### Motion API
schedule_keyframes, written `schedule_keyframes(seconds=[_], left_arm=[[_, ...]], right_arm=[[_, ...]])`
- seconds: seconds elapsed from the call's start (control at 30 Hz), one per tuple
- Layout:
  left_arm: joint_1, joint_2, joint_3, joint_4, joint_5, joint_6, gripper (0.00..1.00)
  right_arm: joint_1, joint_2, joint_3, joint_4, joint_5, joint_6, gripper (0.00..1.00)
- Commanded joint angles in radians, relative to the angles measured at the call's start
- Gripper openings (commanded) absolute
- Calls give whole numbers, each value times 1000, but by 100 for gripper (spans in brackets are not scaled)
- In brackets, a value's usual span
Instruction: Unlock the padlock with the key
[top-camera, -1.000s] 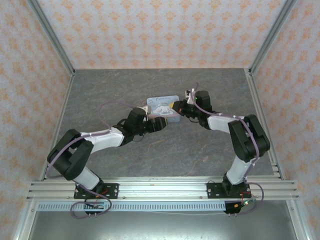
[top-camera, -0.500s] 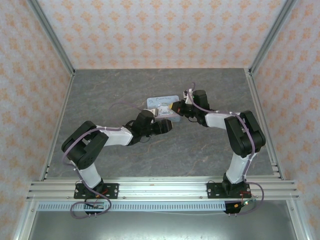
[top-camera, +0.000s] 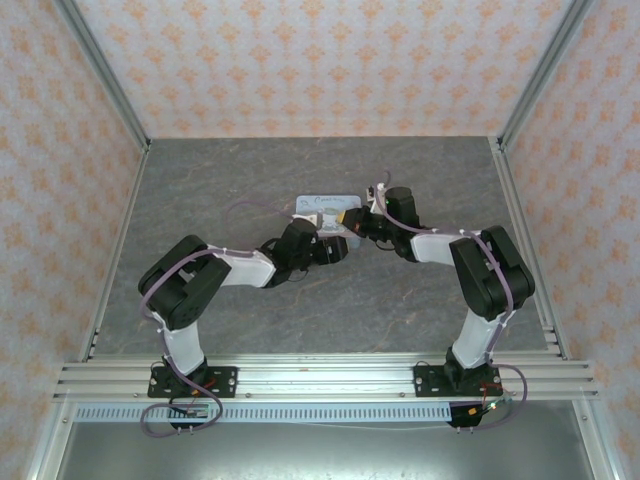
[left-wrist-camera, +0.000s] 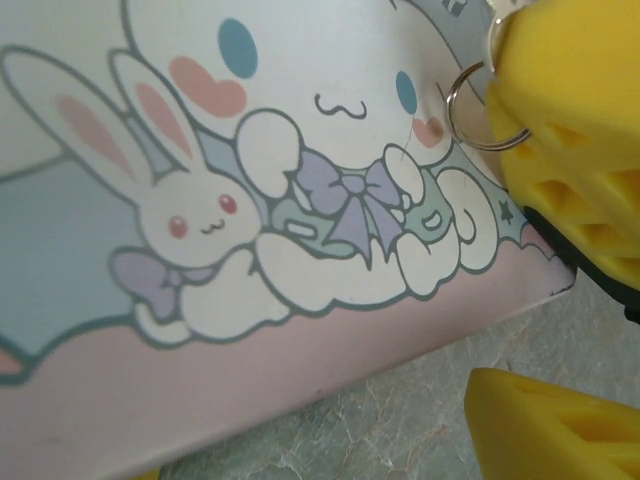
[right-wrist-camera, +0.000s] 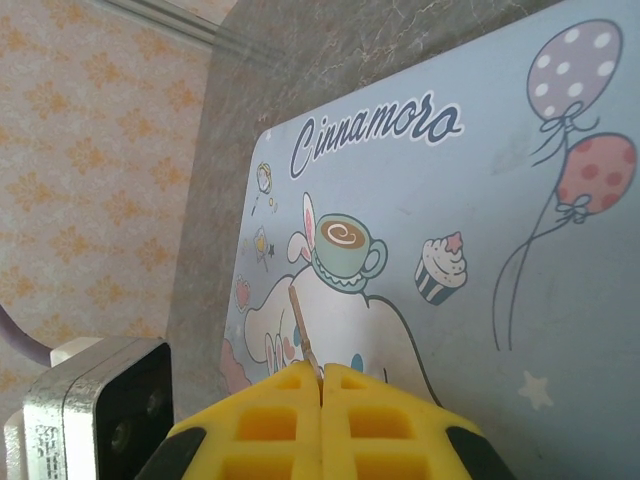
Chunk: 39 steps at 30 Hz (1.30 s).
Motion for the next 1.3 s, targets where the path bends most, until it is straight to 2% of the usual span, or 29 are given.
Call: schedule_keyframes(seconds=[0.0, 0.23, 0.37, 0.6, 0.97, 1.27], left_arm=[[-15, 18, 42, -39, -66, 49, 73], [-46, 42, 72, -97, -152, 67, 64], [-58, 53, 81, -116, -206, 56, 55], [-69, 64, 89, -119, -286, 14, 47], [-73, 77, 106, -127, -345, -50, 33], [-77, 63, 107, -131, -339, -51, 22]], right_arm=[[13, 5, -22, -70, 19, -3, 0], [13, 7, -18, -68, 18, -3, 0], [14, 5, -19, -65, 17, -2, 0], [19, 2, -19, -62, 13, 0, 0], [28, -11, -32, -54, 14, 8, 0], [31, -52, -32, -65, 14, -11, 0]])
